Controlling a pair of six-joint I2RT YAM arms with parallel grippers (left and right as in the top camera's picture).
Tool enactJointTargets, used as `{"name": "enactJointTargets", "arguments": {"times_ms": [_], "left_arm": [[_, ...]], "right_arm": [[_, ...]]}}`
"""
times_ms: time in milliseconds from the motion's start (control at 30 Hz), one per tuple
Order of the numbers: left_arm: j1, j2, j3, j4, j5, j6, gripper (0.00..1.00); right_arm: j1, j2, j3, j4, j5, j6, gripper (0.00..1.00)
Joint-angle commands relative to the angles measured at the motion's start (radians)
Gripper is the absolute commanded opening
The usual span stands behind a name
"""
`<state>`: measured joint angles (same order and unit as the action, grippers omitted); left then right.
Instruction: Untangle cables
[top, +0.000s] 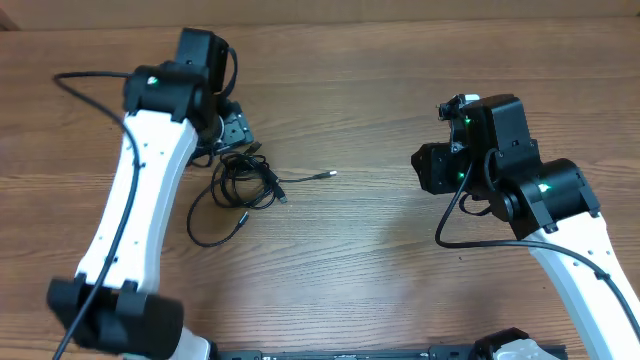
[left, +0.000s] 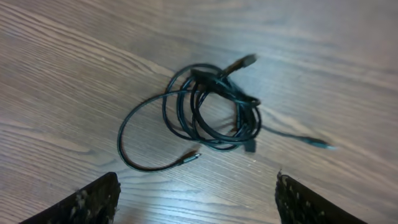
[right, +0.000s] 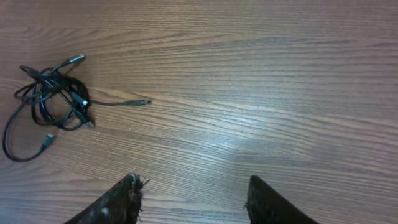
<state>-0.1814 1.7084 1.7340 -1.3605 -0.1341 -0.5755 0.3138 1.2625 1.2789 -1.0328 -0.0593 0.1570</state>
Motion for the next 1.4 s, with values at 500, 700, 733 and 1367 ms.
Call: {"name": "enactJointTargets", "arguments": {"times_ms": [500, 700, 733, 1367], "left_arm": [[-0.004, 0.42, -0.017, 0.056, 0.279, -0.037, 0.73], [-0.01, 0.453, -0.016, 0.118, 0.289, -0.048, 0.53], [-0.012, 0.451, -0.014, 0.126, 0.29, -0.043, 0.51], [-0.199, 0.18, 0.222, 0.13, 0.451, 0.239, 0.04]], "right_arm": [[-0.006, -0.003, 0.024, 0.005, 0.014, 0.003, 0.55], [-0.006, -0.003, 0.024, -0.002, 0.014, 0.003, 0.54], [-0.006, -0.003, 0.024, -0.003, 0.014, 0.003, 0.55], [-0.006, -0.003, 0.024, 0.055, 0.011, 0.003, 0.59]]}}
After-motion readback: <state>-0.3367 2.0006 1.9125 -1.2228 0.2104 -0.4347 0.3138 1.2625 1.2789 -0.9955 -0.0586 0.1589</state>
